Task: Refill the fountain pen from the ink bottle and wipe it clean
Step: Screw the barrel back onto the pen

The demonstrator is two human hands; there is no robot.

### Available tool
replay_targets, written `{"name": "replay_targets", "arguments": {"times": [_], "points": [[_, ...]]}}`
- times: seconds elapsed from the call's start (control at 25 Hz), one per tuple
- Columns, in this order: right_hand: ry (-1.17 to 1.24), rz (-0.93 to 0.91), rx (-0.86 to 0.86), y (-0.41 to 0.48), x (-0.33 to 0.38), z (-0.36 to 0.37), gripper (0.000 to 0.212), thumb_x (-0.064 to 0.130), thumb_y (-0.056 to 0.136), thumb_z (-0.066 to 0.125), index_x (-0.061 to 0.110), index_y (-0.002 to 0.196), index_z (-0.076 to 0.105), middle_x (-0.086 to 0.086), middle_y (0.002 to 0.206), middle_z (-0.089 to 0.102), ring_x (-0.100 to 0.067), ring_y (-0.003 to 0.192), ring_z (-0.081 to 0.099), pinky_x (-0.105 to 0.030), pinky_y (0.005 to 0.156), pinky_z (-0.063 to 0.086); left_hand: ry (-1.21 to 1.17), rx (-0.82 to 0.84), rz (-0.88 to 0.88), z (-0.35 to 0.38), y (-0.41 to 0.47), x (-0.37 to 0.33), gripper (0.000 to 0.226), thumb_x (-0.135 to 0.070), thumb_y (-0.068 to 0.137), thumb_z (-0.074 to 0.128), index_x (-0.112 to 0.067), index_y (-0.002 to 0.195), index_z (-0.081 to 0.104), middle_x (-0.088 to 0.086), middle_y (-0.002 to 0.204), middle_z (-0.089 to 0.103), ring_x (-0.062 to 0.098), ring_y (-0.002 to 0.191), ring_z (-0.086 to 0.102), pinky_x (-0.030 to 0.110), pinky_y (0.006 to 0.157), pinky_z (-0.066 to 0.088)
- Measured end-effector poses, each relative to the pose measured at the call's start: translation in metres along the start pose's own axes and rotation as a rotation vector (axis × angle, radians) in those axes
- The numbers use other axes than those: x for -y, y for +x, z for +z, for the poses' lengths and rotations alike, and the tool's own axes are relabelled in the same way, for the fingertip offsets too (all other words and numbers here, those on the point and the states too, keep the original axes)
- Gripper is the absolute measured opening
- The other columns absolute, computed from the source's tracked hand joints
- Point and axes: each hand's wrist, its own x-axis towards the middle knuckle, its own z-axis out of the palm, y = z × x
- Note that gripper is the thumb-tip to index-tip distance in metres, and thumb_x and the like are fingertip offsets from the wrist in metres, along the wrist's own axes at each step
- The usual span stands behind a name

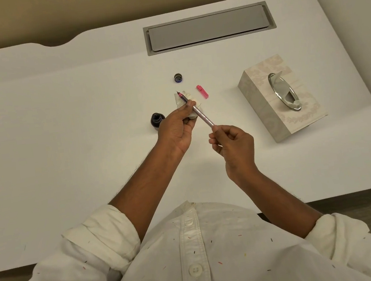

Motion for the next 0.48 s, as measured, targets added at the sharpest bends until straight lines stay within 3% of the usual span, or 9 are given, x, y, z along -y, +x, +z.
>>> {"name": "replay_targets", "arguments": {"times": [0.12, 0.2, 0.32, 0.4, 0.48], "points": [[-0.074, 0.120, -0.004, 0.0014, -0.0007, 0.0028, 0.036, 0.038, 0.095, 0.054, 0.015, 0.072, 0.070, 0.006, 0.054, 0.065, -0.006, 0.050, 0.058, -0.021, 0.053, 0.050, 0.012, 0.046, -0.020, 0.0005, -0.0009, -0.0003, 0.006, 0.005, 0.086, 0.057, 0.003, 0.088, 0.063, 0.011, 0.089, 0.063, 0.025, 0.103, 0.058, 0.042, 0.103, 0.044], [-0.076, 0.205, 0.022, 0.0016, 0.0005, 0.0043, 0.045, 0.044, 0.096, 0.048, 0.014, 0.069, 0.068, 0.007, 0.050, 0.062, -0.006, 0.046, 0.055, -0.022, 0.052, 0.049, 0.027, 0.055, -0.029, 0.0010, -0.0009, 0.0007, 0.007, 0.006, 0.086, 0.056, 0.003, 0.089, 0.062, 0.011, 0.089, 0.063, 0.025, 0.107, 0.056, 0.042, 0.105, 0.043], [-0.077, 0.162, 0.062, -0.0013, 0.0009, 0.0037, 0.032, 0.041, 0.092, 0.057, 0.014, 0.081, 0.070, 0.004, 0.061, 0.069, -0.007, 0.055, 0.064, -0.020, 0.056, 0.053, 0.015, 0.050, -0.020, 0.0008, 0.0002, 0.0001, 0.008, 0.007, 0.086, 0.056, 0.003, 0.089, 0.062, 0.011, 0.089, 0.062, 0.025, 0.107, 0.055, 0.042, 0.105, 0.043], [-0.055, 0.034, 0.062, -0.0026, 0.0009, 0.0015, 0.014, 0.024, 0.085, 0.070, 0.012, 0.092, 0.069, -0.002, 0.074, 0.073, -0.011, 0.065, 0.069, -0.020, 0.060, 0.055, 0.004, 0.044, -0.017, 0.0004, 0.0015, 0.0001, 0.009, 0.007, 0.086, 0.056, 0.002, 0.089, 0.062, 0.011, 0.090, 0.062, 0.025, 0.107, 0.055, 0.042, 0.104, 0.043], [-0.041, -0.058, 0.039, -0.0020, 0.0019, -0.0003, 0.013, 0.009, 0.082, 0.073, 0.009, 0.094, 0.067, -0.007, 0.077, 0.072, -0.015, 0.067, 0.071, -0.022, 0.063, 0.056, 0.015, 0.043, -0.018, 0.0006, 0.0014, 0.0009, 0.009, 0.007, 0.086, 0.056, 0.002, 0.088, 0.063, 0.011, 0.091, 0.063, 0.026, 0.107, 0.056, 0.042, 0.104, 0.043]]}}
